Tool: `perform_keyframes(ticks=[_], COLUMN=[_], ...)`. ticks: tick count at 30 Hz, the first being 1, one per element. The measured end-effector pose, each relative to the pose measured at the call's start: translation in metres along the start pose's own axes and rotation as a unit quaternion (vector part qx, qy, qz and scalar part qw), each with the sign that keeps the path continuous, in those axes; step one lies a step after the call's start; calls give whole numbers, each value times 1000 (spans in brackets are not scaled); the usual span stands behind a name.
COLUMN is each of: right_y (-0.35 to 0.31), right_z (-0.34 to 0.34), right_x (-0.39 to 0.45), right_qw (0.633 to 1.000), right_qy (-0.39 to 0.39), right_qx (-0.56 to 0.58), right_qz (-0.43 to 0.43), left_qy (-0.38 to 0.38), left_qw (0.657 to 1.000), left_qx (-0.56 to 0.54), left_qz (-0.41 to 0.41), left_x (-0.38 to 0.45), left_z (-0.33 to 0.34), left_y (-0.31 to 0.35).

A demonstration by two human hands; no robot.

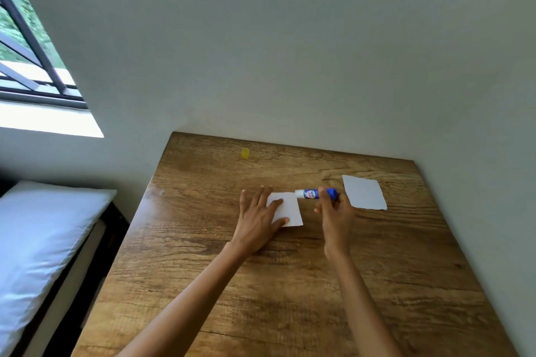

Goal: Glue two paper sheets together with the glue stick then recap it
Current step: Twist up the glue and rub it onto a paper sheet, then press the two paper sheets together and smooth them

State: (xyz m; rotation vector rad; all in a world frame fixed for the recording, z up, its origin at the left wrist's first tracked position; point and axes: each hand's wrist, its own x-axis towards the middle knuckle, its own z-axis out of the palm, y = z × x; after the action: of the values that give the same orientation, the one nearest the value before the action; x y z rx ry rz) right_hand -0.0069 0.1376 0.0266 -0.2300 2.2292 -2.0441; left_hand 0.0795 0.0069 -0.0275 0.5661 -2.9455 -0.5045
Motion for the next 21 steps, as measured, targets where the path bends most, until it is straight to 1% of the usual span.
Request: perform_keyframes(ticks=[3, 6, 7, 9, 10, 12, 14, 16, 21], right_y=[-1, -1, -1, -1, -2, -3, -2, 2, 14], right_z=[31, 64, 75, 98, 111, 134, 154, 171, 203], right_x=[-3, -5, -5, -4, -3, -1, 4, 11, 31], right_qw=[998, 992, 990, 983, 979, 973, 969, 963, 945], right_qy=[-35, -98, -124, -177, -200, -228, -234, -238, -225], right_qx=[10, 10, 10, 2, -5, -33, -78, -126, -218], right_qz=[53, 81, 72, 44, 32, 13, -3, -27, -99], left_qy=[67, 124, 142, 165, 179, 198, 201, 189, 153], left_qw=[996, 984, 973, 939, 922, 898, 873, 854, 834], left_qx=[-60, -125, -173, -296, -339, -387, -433, -469, -508], left_qz=[-30, -40, -49, -61, -60, -68, -95, -121, -148], left_x=[-8, -11, -11, -10, -9, -5, 1, 9, 28], left_z=[-10, -21, -27, -39, -43, -49, -55, -56, -51], left_y=[-9, -24, -29, -37, -41, -50, -60, -72, -96])
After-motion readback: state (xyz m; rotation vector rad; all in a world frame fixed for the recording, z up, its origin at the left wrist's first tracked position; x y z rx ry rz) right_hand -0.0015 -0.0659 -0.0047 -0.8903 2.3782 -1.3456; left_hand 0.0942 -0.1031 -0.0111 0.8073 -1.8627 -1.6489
